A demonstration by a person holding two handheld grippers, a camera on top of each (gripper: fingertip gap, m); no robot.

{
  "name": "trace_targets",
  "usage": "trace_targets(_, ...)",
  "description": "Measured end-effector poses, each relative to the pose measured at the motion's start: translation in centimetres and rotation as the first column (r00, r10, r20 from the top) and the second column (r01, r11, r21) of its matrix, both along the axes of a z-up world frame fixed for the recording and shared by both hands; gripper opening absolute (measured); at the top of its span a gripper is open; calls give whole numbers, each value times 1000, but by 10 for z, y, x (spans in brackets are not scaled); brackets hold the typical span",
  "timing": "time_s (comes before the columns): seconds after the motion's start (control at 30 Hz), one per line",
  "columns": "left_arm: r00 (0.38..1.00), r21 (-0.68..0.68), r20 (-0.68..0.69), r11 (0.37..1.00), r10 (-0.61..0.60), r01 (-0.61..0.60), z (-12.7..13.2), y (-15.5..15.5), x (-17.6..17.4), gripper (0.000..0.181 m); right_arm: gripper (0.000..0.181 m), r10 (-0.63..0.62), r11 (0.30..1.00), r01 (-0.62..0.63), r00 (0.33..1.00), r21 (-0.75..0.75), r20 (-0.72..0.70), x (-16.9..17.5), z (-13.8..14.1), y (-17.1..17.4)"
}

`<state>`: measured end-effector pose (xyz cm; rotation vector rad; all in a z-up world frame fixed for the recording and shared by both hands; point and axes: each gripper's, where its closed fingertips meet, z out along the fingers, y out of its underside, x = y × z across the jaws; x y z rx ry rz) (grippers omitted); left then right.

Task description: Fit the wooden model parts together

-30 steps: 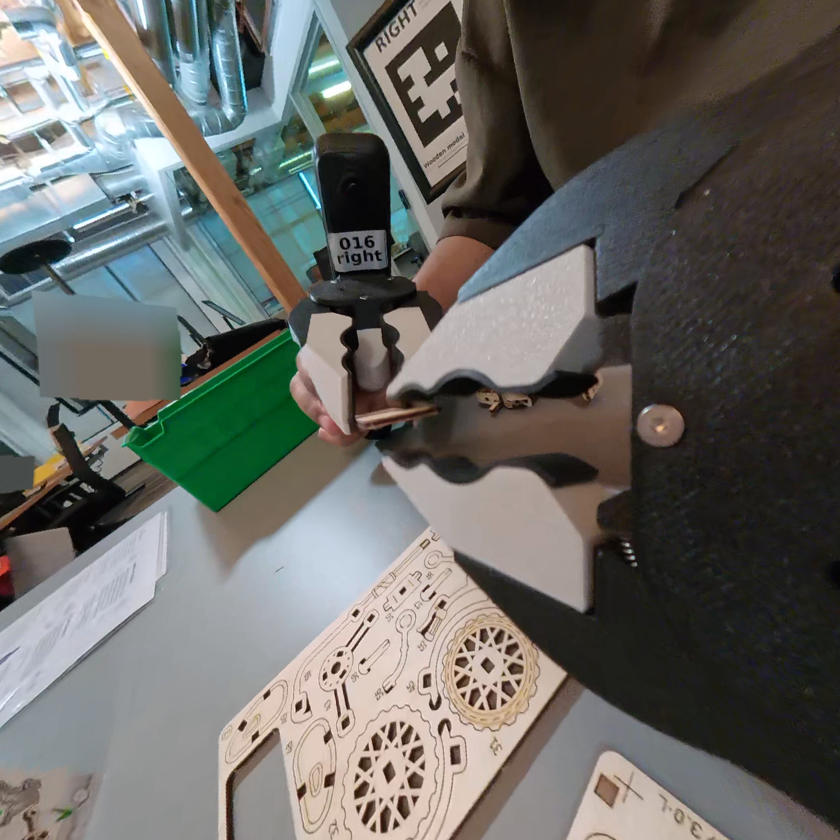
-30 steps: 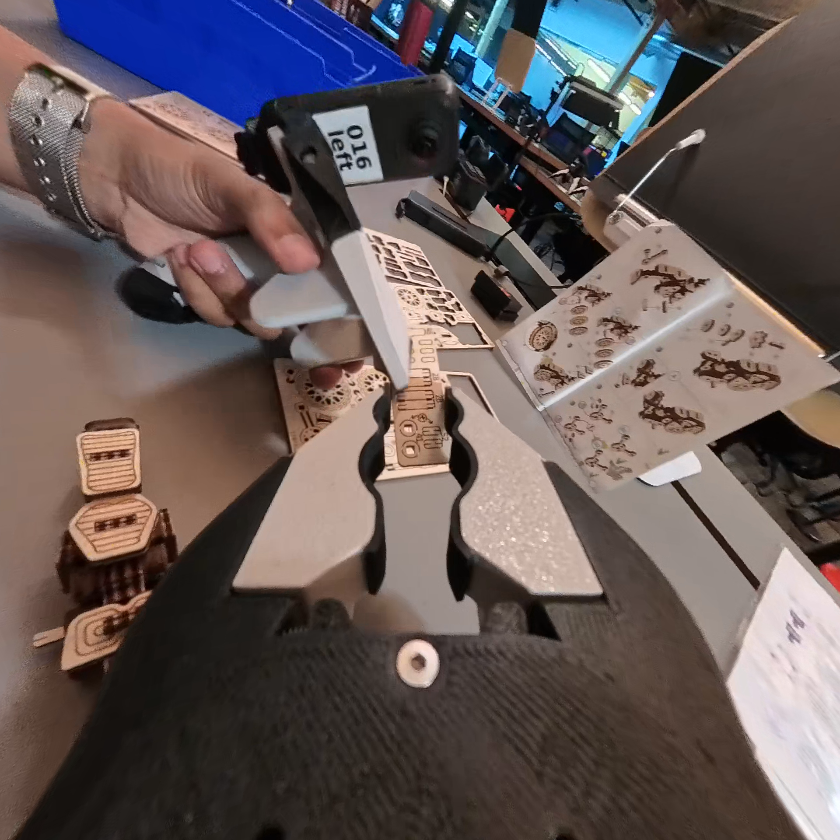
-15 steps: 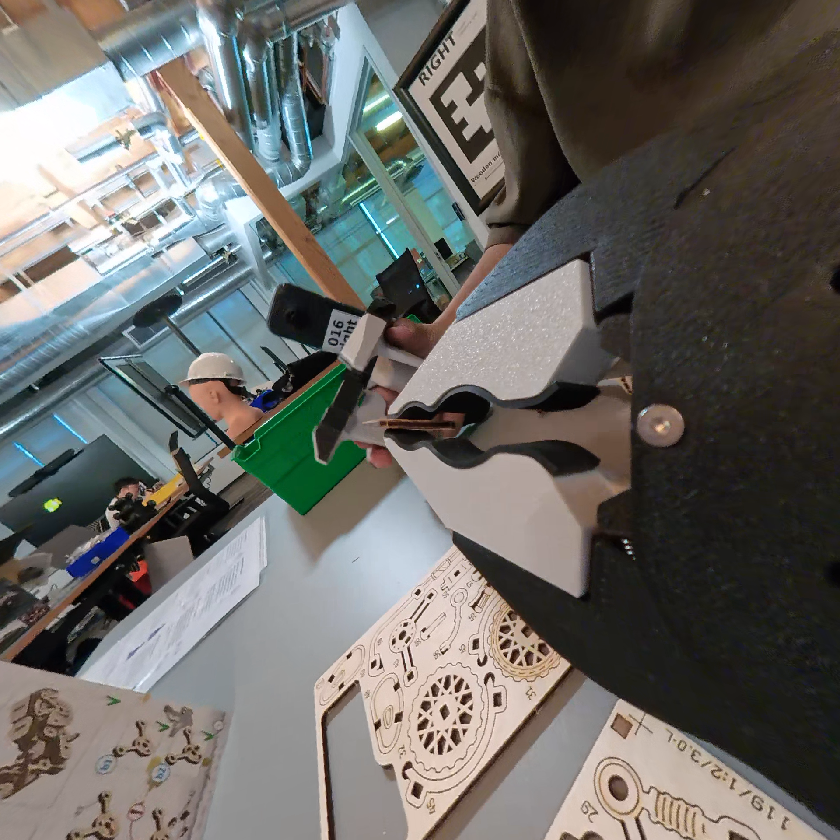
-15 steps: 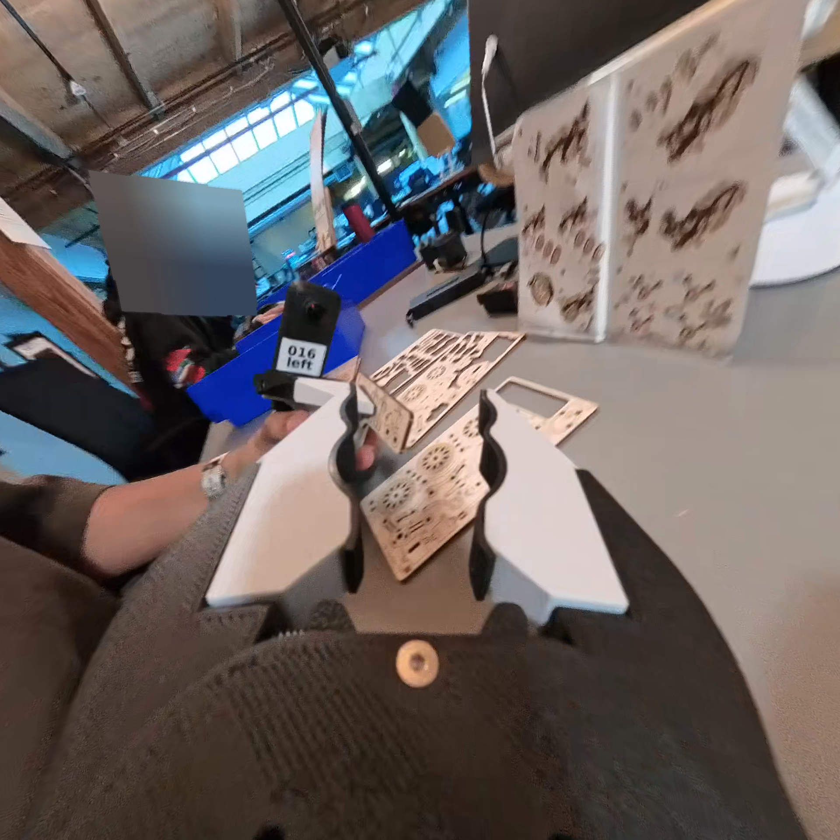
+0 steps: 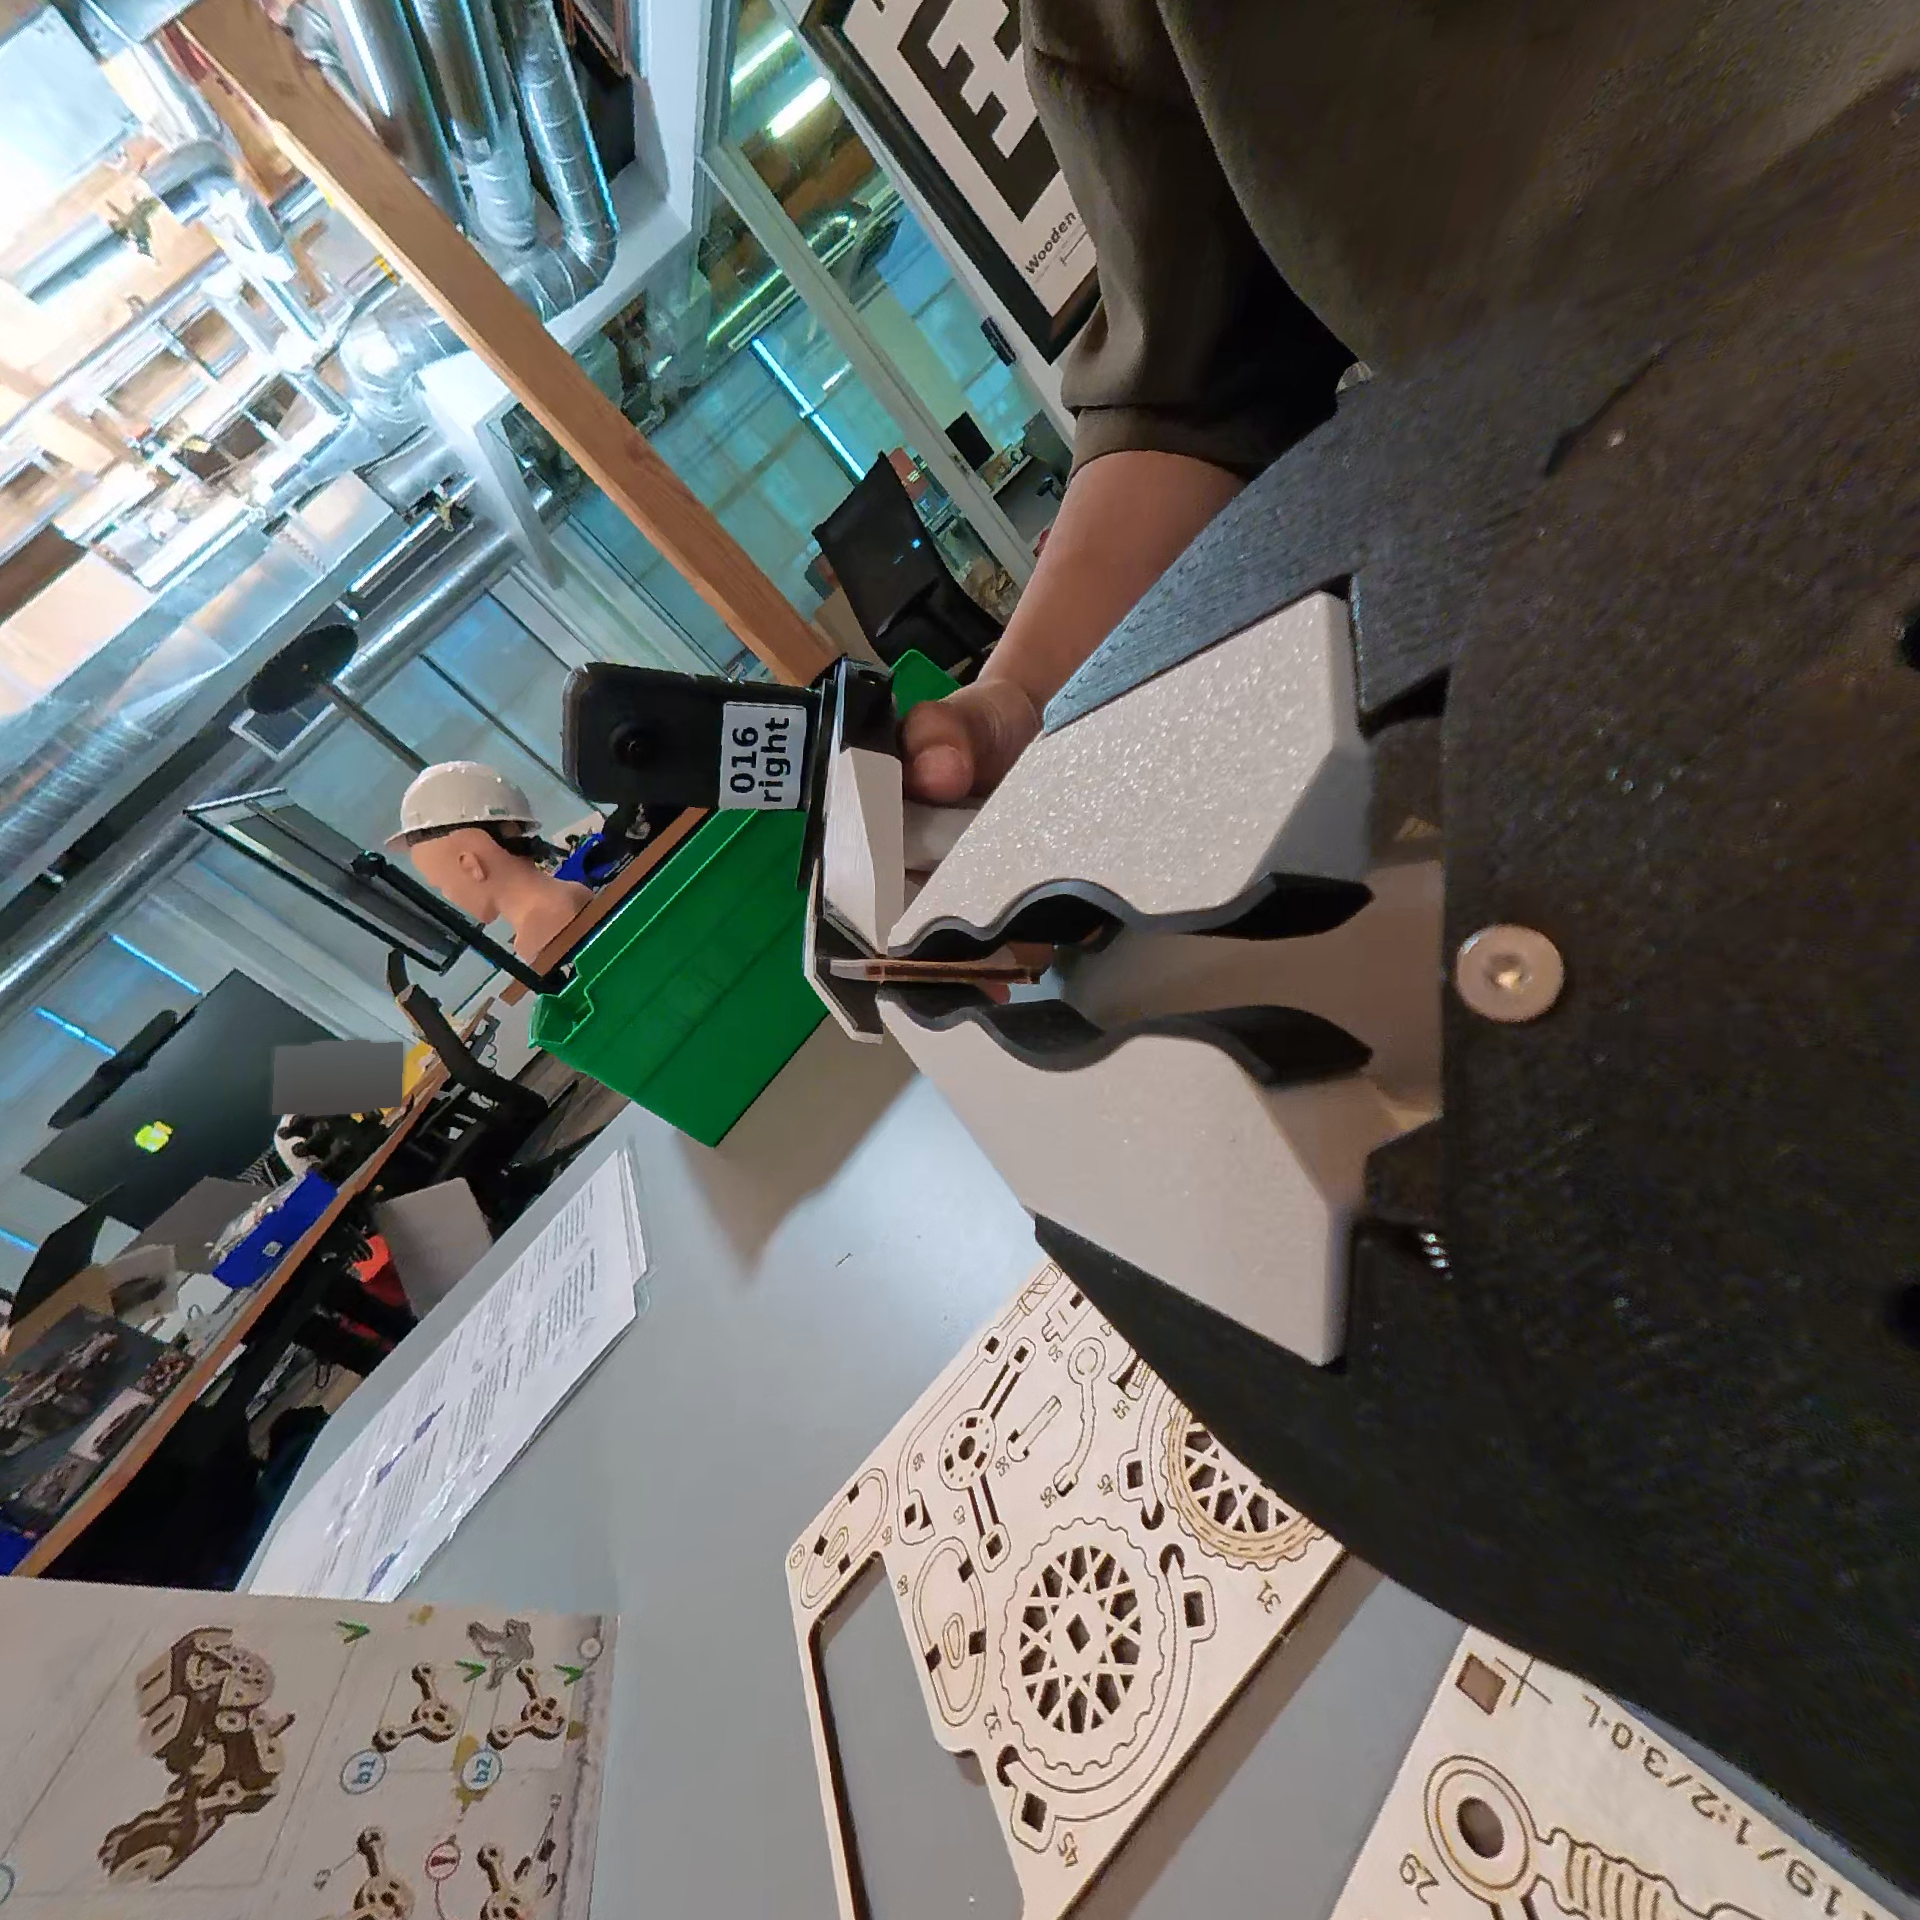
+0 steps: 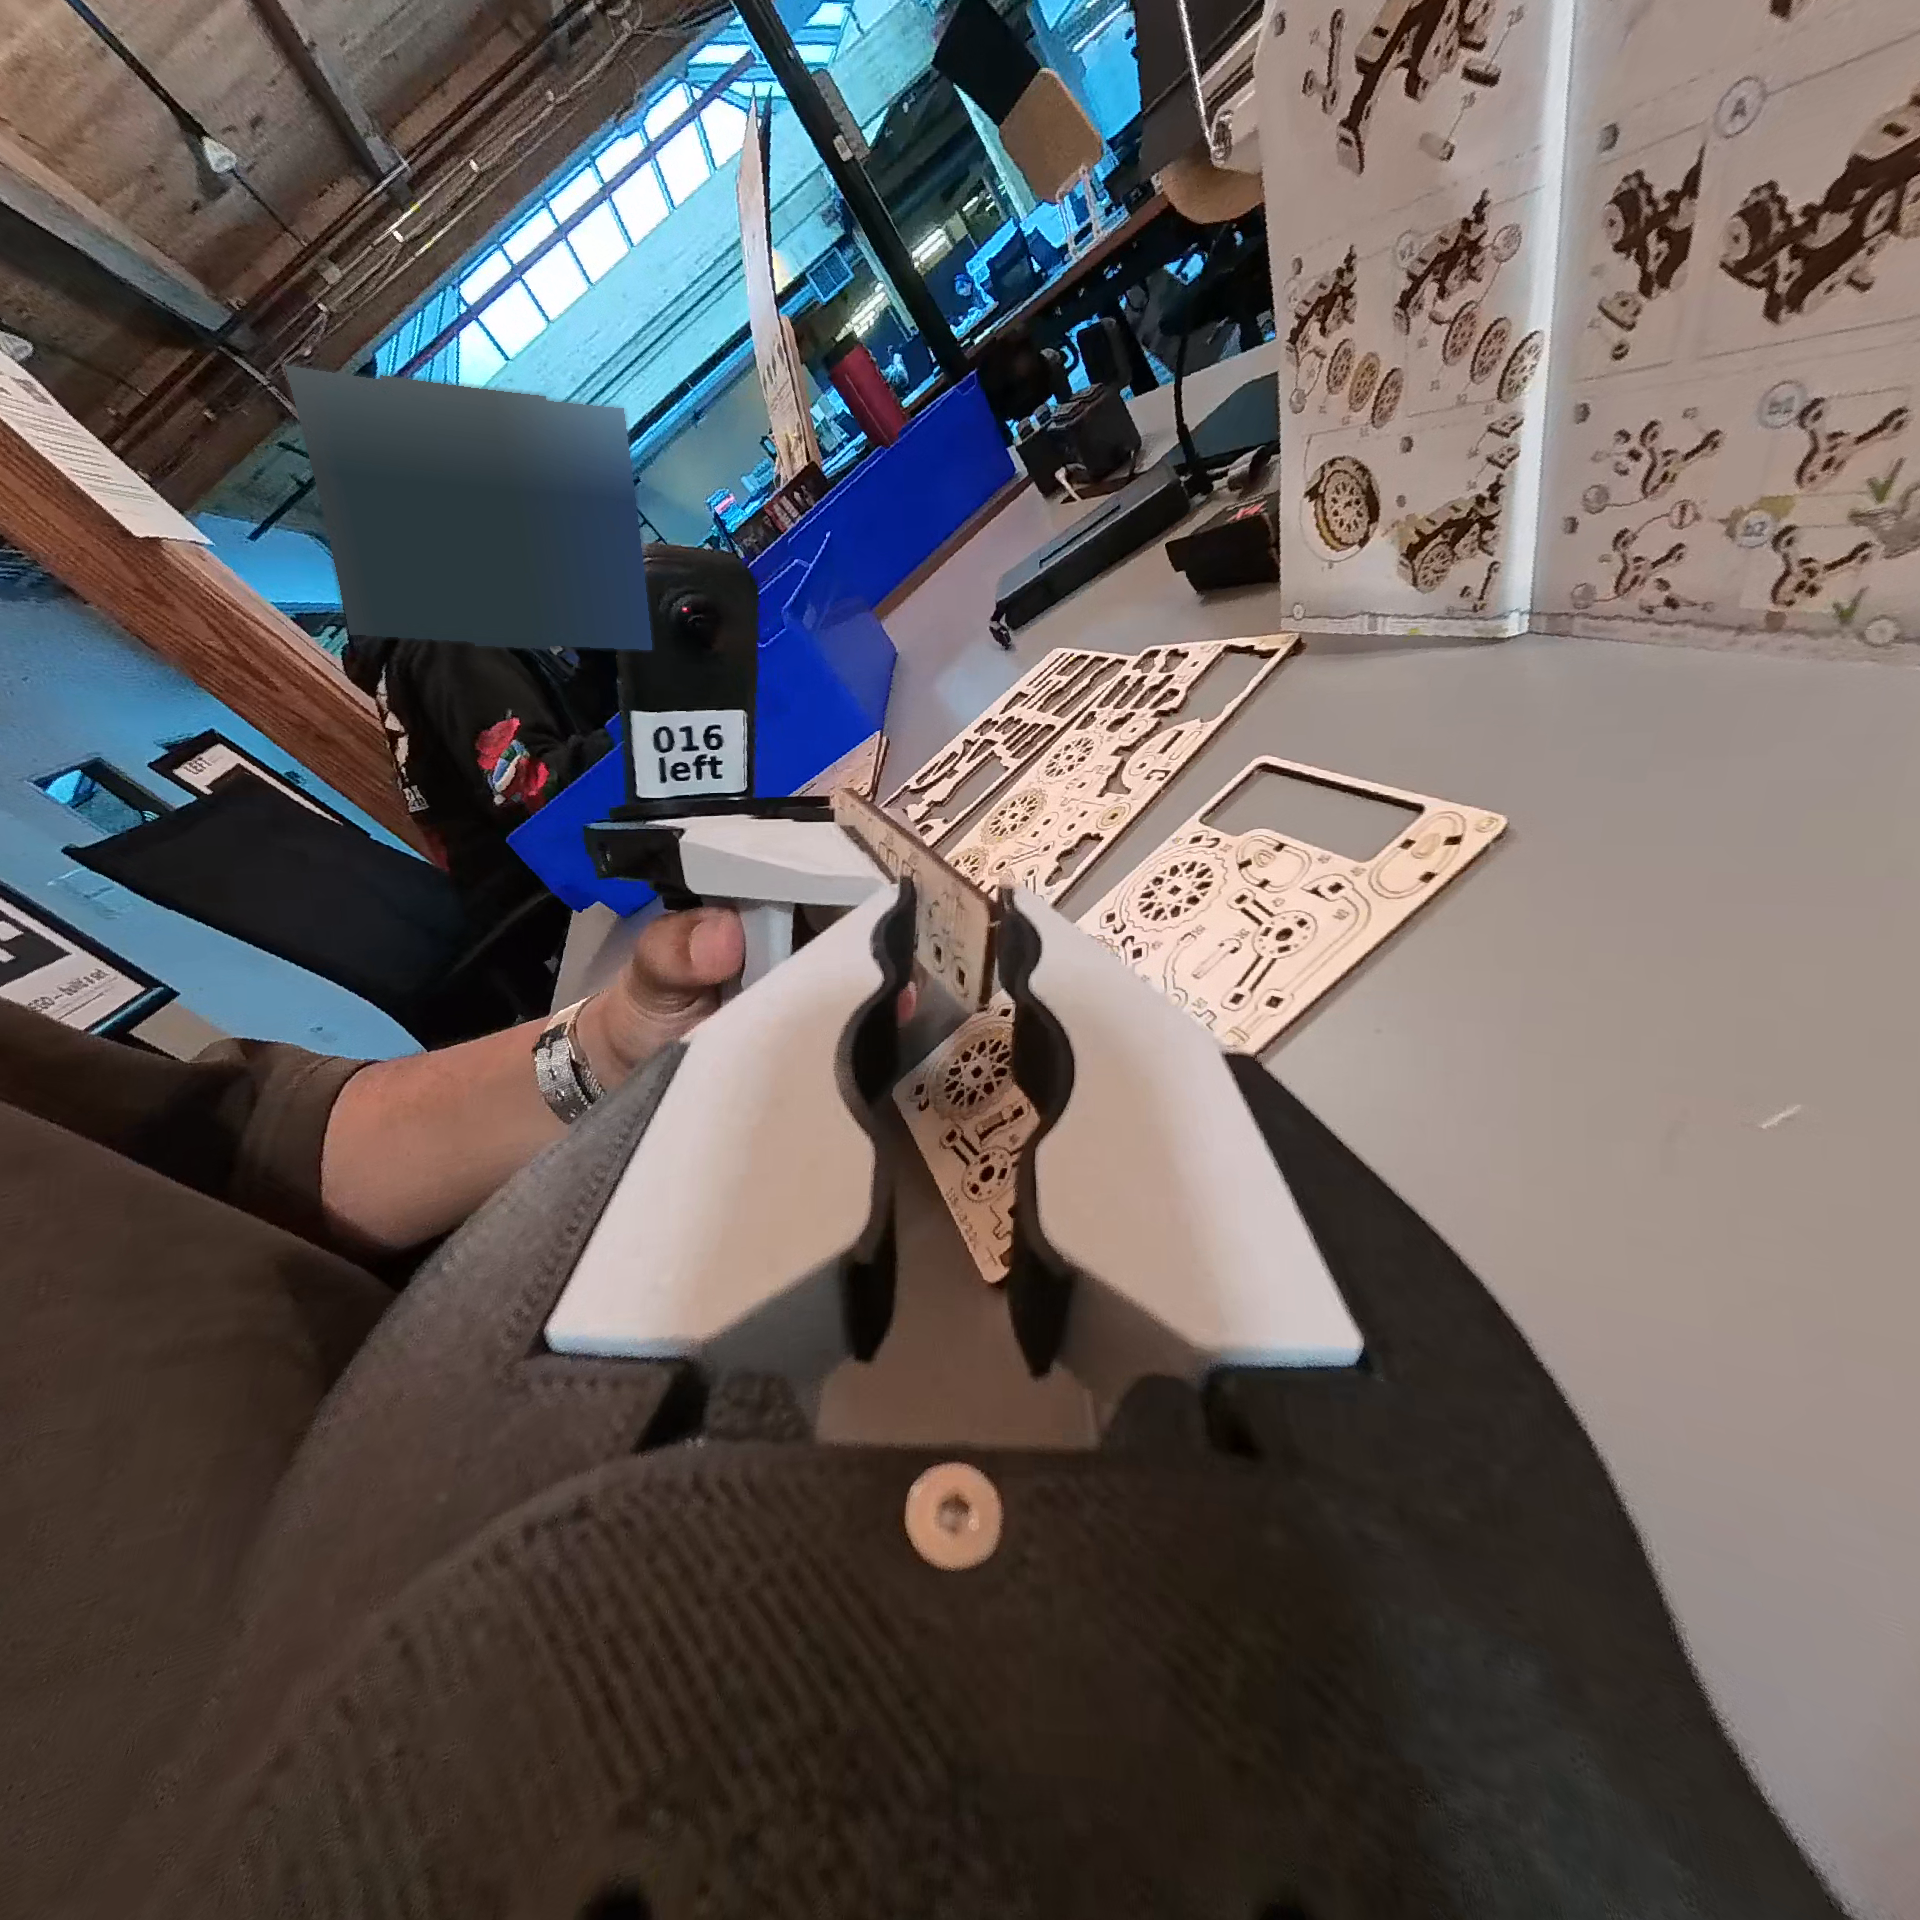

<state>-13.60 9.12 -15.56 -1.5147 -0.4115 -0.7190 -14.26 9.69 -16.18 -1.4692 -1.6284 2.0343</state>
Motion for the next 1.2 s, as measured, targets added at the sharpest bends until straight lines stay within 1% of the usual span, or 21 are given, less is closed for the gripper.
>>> trace_targets(0.23,1000,-15,-9,1000,14,-14,-2,1,-1,0,14,-4,1000,4,1000,8,20,-1,-3,1)
trace_targets(1.2,996,-42,-75,997,56,-59,-4,2,-1,0,13,-33,997,32,999,65,17,-2,-4,3)
